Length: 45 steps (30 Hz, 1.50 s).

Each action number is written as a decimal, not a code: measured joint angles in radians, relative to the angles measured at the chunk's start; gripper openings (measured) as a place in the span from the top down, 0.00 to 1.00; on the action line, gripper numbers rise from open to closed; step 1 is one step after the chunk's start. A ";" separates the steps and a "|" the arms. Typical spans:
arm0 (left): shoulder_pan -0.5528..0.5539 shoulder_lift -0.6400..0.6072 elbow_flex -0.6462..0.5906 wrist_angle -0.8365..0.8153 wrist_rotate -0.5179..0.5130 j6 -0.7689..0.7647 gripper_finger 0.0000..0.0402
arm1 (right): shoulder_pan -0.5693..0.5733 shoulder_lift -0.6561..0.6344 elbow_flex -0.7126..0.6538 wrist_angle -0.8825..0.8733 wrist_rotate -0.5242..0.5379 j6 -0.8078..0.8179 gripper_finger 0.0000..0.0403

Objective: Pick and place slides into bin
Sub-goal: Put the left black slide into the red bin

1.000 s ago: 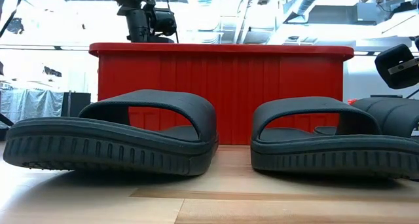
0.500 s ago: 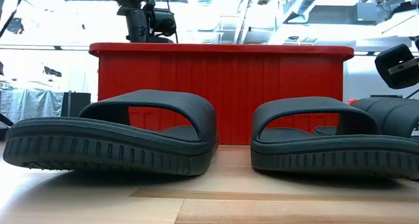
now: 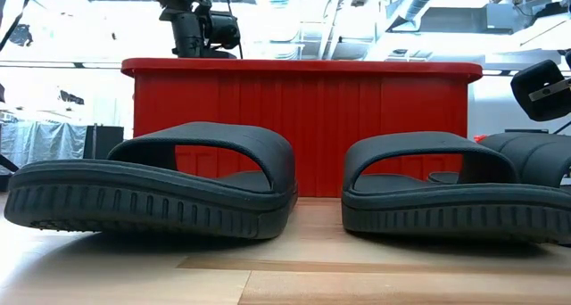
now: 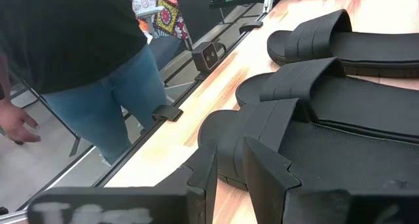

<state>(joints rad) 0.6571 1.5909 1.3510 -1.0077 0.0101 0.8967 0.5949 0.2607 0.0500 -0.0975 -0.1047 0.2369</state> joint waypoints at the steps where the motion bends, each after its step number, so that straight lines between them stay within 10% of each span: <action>1: 0.000 0.000 0.000 0.000 0.000 0.000 0.81 | 0.000 0.000 0.000 0.000 0.000 0.000 0.84; 26: 0.000 0.000 0.007 0.006 -0.102 -0.062 0.71 | 0.000 0.000 0.000 0.000 0.000 0.000 0.84; 45: -0.087 -0.001 0.343 -0.130 -0.054 -0.130 0.71 | 0.000 0.000 0.000 0.000 0.000 0.000 0.84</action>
<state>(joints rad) 0.5698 1.5902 1.6937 -1.1373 -0.0436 0.7671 0.5953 0.2607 0.0502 -0.0975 -0.1048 0.2371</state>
